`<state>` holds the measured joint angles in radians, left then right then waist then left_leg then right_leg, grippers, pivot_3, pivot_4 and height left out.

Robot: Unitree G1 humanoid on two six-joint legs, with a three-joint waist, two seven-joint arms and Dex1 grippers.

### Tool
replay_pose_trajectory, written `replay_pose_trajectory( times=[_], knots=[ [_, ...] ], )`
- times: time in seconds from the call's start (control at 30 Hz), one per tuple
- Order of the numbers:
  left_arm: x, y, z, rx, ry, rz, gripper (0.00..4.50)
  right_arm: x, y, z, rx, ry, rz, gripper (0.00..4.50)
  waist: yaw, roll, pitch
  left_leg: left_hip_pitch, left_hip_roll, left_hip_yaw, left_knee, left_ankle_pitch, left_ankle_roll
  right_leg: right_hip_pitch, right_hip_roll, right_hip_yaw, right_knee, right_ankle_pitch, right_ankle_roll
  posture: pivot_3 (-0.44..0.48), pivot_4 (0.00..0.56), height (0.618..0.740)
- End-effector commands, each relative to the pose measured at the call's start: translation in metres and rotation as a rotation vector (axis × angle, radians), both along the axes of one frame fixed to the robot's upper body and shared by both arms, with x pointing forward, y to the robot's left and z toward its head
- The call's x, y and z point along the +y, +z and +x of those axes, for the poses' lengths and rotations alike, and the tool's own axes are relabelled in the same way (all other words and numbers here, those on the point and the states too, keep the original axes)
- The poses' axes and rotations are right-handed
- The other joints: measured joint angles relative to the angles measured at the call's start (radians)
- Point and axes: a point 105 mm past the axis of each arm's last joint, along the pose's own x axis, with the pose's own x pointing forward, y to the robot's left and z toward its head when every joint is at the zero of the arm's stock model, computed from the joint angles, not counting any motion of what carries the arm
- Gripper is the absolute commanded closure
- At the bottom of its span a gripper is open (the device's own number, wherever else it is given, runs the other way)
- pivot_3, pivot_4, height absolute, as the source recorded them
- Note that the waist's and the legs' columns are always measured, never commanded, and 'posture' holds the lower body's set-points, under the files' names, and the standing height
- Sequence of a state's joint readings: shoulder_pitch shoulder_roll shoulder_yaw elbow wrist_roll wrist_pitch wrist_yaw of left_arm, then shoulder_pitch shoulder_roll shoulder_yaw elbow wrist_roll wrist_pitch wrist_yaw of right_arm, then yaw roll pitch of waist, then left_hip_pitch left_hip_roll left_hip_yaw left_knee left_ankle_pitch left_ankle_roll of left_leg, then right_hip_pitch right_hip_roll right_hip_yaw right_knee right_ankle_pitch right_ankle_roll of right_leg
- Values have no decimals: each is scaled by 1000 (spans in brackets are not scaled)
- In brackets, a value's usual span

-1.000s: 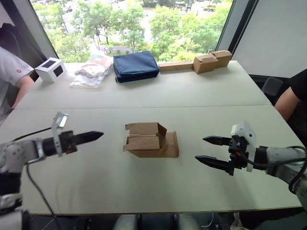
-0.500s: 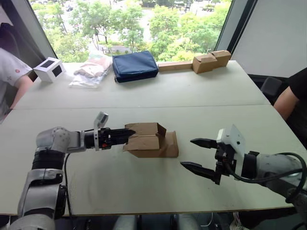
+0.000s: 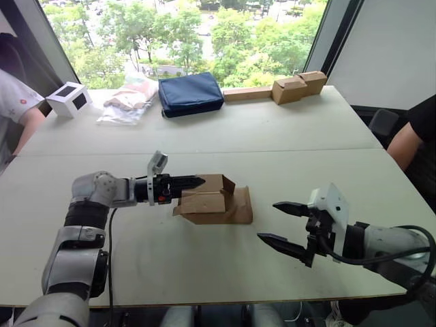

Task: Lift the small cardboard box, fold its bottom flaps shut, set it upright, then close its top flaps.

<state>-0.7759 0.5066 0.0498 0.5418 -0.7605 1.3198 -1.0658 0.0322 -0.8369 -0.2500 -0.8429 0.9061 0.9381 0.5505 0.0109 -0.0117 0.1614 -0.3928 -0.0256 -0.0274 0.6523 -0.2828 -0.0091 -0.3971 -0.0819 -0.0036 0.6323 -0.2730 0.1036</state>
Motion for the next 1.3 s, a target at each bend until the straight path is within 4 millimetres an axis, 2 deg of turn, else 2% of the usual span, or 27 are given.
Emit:
replay_pose_trajectory(
  times=[0.03, 0.27, 0.37, 0.57, 0.6, 0.8, 0.87, 1.07, 1.17, 1.23, 1.27, 1.3],
  knots=[
    [-2, 6, 0, -26, -14, -12, 1066, 0, 5, -2, -42, 9, -8, 0, 0, 0, 0, 0, 0, 0, 0, 0, 0, 0, 0, 0, 0, 0, 0, 0, 150, 737],
    [-4, 3, -2, -23, -18, -13, 1066, -2, 1, -1, -37, 3, -7, 0, 0, 0, 0, 0, 0, 0, 0, 0, 0, 0, 0, 0, 0, 0, 0, 0, 150, 737],
    [-3, 3, -3, -24, -21, -18, 1803, -1, 0, 0, -37, 2, -4, 0, 0, 0, 0, 0, 0, 0, 0, 0, 0, 0, 0, 0, 0, 0, 0, 0, 150, 737],
    [-6, 3, -4, -32, -27, -24, 4194, -1, 0, 1, -40, 0, 6, 0, 1, 0, 0, 0, 0, 0, 0, 0, 0, 0, 0, 0, 0, 0, 0, 0, 150, 737],
    [-6, 3, -4, -33, -28, -24, 4426, 0, 0, 1, -40, 1, 8, 0, 1, 0, 0, 0, 0, 0, 0, 0, 0, 0, 0, 0, 0, 0, 0, 0, 150, 737],
    [-6, 12, -7, -122, -58, -13, 4426, 3, 7, 5, -53, -6, 47, 0, 0, 0, 0, 0, 0, 0, 0, 0, 0, 0, 0, 0, 0, 0, 0, 0, 150, 737],
    [-5, 27, -5, -209, -67, -23, 4426, 1, 16, 11, -76, -36, 117, 0, 0, 0, 0, 0, 0, 0, 0, 0, 0, 0, 0, 0, 0, 0, 0, 0, 150, 737],
    [-3, 101, 0, -591, -120, -7, 4426, -22, 59, 54, -187, -264, 407, 0, 1, -1, 1, 0, 1, 0, 0, 1, -1, 0, -1, 0, 0, 0, 0, 0, 150, 737],
    [-3, 128, 0, -743, -155, 44, 4426, -17, 78, 66, -221, -273, 531, 0, 0, -1, 0, 0, 0, 0, 0, 1, -1, 0, -1, 0, 0, 0, 0, 0, 150, 737],
    [-4, 143, -1, -830, -178, 70, 4500, -14, 93, 75, -255, -280, 615, 558, -2, 0, 0, 0, 0, 0, -1, 1, -1, -1, 0, 0, 0, 0, 0, 0, 150, 737],
    [-4, 151, 0, -865, -181, 71, 4500, -12, 101, 80, -273, -280, 658, 662, -4, 0, 0, 0, 0, 0, -1, 1, -1, -1, 0, 0, 0, 0, 0, 0, 150, 737],
    [-4, 156, 1, -890, -179, 72, 4500, -11, 108, 84, -285, -288, 699, 1083, -4, 0, 0, 0, 0, 0, -1, 1, -1, -1, 1, 0, 0, 0, 0, 0, 150, 737]
  ],
)
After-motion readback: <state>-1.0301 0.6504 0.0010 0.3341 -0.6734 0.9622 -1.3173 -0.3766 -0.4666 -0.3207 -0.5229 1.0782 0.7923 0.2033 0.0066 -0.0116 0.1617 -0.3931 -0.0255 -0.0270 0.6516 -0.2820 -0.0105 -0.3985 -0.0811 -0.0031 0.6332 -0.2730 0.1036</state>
